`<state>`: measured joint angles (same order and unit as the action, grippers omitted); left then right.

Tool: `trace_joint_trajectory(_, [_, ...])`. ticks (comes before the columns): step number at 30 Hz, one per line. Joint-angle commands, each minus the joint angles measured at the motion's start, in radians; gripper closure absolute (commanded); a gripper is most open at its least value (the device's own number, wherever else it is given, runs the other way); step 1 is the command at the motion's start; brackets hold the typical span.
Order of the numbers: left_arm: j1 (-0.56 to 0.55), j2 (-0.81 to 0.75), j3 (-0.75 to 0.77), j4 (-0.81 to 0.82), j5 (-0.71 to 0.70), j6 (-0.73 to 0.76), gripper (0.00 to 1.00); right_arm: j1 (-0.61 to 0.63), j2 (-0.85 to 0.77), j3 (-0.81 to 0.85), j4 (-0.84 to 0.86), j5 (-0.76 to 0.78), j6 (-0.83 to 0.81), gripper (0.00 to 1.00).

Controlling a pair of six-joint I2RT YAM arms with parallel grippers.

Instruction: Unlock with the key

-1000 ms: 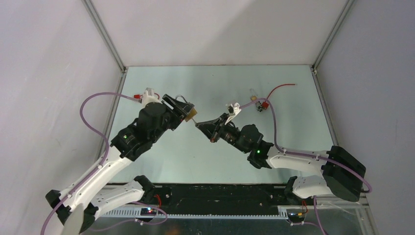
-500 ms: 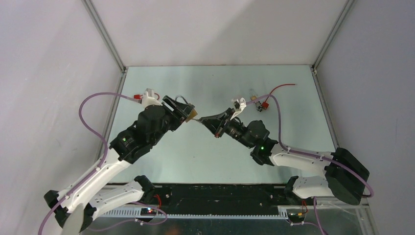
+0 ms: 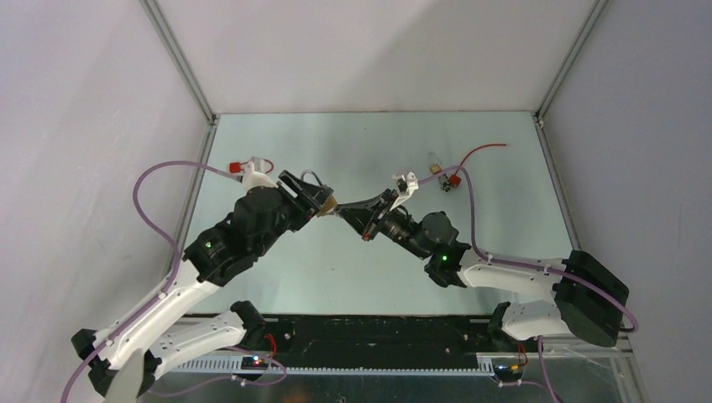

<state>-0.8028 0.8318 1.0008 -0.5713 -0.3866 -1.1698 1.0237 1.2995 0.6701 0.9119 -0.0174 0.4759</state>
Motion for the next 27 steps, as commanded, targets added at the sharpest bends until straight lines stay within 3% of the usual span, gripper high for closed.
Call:
trace_joint_trajectory(1, [0.000,-0.042,0.043,0.112,-0.053,-0.009,1.00,0.030,-0.049,-0.008,0.047,0.085,-0.013,1.00])
trace_joint_trajectory(5, [0.037,-0.038,0.034,0.095,-0.029,-0.049,1.00,0.058,-0.127,-0.069,-0.002,0.231,-0.014,1.00])
trace_joint_trajectory(10, [0.126,0.003,0.029,0.084,0.111,-0.147,1.00,0.139,-0.156,-0.117,0.040,0.424,-0.078,1.00])
trace_joint_trajectory(14, [0.147,0.033,0.033,0.084,0.174,-0.226,1.00,0.232,-0.103,-0.119,0.157,0.633,-0.163,1.00])
trace_joint_trajectory(20, [0.154,0.045,0.050,0.084,0.212,-0.293,1.00,0.318,0.022,-0.090,0.435,0.796,-0.316,1.00])
trace_joint_trajectory(27, [0.154,0.039,0.071,0.092,0.215,-0.319,1.00,0.342,0.084,-0.040,0.515,0.918,-0.395,1.00])
